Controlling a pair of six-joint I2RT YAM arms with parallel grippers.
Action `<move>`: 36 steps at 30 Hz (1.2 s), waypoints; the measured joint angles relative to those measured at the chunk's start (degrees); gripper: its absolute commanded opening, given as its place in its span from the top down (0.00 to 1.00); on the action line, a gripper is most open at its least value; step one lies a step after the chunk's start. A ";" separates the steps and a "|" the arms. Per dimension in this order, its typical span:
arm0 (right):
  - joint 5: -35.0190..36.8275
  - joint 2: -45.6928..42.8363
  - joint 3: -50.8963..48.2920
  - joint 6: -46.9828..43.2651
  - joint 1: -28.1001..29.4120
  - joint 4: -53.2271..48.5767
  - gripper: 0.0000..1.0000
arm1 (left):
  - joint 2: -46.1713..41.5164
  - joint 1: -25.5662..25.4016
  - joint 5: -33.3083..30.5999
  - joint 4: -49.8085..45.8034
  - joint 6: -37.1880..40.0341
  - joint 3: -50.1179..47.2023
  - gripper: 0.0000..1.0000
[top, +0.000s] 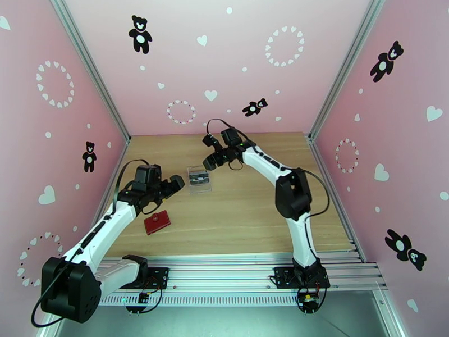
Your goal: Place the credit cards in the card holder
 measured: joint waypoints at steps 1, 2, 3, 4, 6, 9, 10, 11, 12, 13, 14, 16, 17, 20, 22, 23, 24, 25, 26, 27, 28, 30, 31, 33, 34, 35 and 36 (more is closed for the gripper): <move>-0.26 2.21 2.84 -0.04 0.11 -0.98 0.36 | 0.00 0.00 -0.02 0.24 -0.39 -0.98 0.10; -0.70 4.83 6.05 -0.28 0.31 -2.21 0.36 | 0.00 0.00 -0.02 0.55 -0.74 -1.70 0.10; -1.11 7.19 8.68 -0.35 0.46 -3.04 0.36 | 0.02 0.00 -0.02 0.94 -1.01 -2.21 0.10; -1.27 9.01 10.60 -0.52 0.55 -3.82 0.36 | 0.02 0.02 -0.02 1.22 -1.22 -2.43 0.10; -1.42 12.63 14.03 -0.90 0.76 -5.40 0.36 | 0.13 0.00 -0.02 2.08 -1.42 -2.47 0.10; -1.29 16.00 16.46 -1.36 1.11 -7.06 0.36 | 0.44 0.00 -0.02 3.02 -1.44 -2.47 0.10; -1.36 16.55 16.87 -1.42 1.20 -7.32 0.36 | 0.50 0.00 0.00 3.08 -1.42 -2.47 0.10; -1.68 17.00 17.40 -1.64 1.22 -7.37 0.36 | 0.59 0.02 -0.02 3.10 -1.42 -2.47 0.10; -1.70 17.07 17.77 -1.92 1.22 -7.74 0.37 | 0.66 0.02 -0.02 3.10 -1.40 -2.47 0.10; -1.81 17.07 18.12 -2.34 1.22 -8.17 0.37 | 0.81 0.00 -0.02 3.10 -1.38 -2.47 0.10; -1.84 17.09 18.40 -3.02 1.25 -8.61 0.38 | 0.98 0.02 -0.11 3.06 -1.22 -2.45 0.10; -1.79 17.09 18.62 -4.07 1.25 -9.73 0.41 | 1.27 0.02 -0.48 2.91 -1.01 -2.45 0.10; -1.81 17.07 18.62 -4.52 1.25 -10.32 0.44 | 1.33 0.00 -0.74 2.80 -0.79 -2.45 0.10; -2.05 17.07 18.93 -5.46 1.18 -11.58 0.50 | 1.33 0.02 -1.38 2.78 -0.61 -2.45 0.10; -2.73 17.07 18.95 -5.84 1.11 -12.46 0.50 | 1.33 0.00 -1.51 2.78 -0.50 -2.45 0.10; -3.17 17.07 18.95 -5.92 1.11 -12.79 0.50 | 1.33 0.02 -1.53 2.78 -0.35 -2.45 0.10; -3.43 17.07 18.95 -6.03 1.11 -12.94 0.50 | 1.33 0.00 -1.55 2.78 -0.33 -2.45 0.10; -3.67 16.98 18.78 -6.01 1.11 -13.05 0.50 | 1.33 0.02 -1.66 2.78 -0.33 -2.45 0.10; -3.87 16.63 18.10 -6.01 1.14 -12.96 0.50 | 1.33 0.00 -1.86 2.78 -0.31 -2.45 0.10; -4.02 16.11 17.16 -6.08 1.18 -12.94 0.50 | 1.33 0.00 -2.08 2.75 -0.28 -2.45 0.09; -4.15 15.15 15.65 -6.08 1.27 -12.94 0.50 | 1.33 0.00 -2.58 2.73 -0.11 -2.45 0.10; -4.26 12.98 12.04 -6.16 1.57 -12.94 0.50 | 1.33 0.02 -3.58 2.47 0.09 -2.45 0.10; -4.37 11.45 9.46 -6.14 1.88 -12.83 0.50 | 1.33 0.00 -4.13 2.38 0.17 -2.45 0.09; -4.68 8.28 4.15 -6.19 2.62 -12.44 0.48 | 1.33 0.02 -4.92 2.34 0.28 -2.45 0.09; -4.70 6.58 1.27 -6.05 3.13 -12.07 0.48 | 1.33 0.00 -5.29 2.32 0.33 -2.45 0.09; -4.74 4.70 -1.92 -5.75 3.69 -11.50 0.47 | 1.31 0.00 -5.64 2.25 0.31 -2.45 0.09; -4.72 3.04 -4.76 -5.40 4.24 -10.88 0.46 | 1.27 0.02 -5.99 2.14 0.31 -2.45 0.09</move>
